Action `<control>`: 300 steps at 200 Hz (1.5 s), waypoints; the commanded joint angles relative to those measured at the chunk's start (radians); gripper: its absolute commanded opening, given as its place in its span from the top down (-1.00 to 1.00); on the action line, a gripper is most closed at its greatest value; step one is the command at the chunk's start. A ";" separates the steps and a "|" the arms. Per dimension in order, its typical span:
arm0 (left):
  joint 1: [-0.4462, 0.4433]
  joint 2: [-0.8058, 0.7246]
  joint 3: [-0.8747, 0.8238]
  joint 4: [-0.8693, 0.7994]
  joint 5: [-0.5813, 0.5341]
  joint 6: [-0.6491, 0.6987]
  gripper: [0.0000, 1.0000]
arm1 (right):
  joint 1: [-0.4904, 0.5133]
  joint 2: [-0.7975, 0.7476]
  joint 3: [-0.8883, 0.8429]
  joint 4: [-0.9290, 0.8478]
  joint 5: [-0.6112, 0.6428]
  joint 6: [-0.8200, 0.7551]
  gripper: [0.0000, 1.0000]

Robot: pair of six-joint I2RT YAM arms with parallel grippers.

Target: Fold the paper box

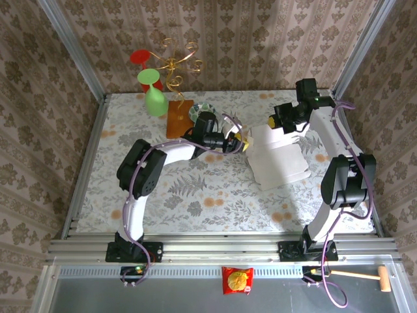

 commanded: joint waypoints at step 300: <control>-0.059 0.086 0.039 0.205 -0.069 -0.197 0.39 | -0.014 0.055 -0.100 0.312 -0.087 -0.019 1.00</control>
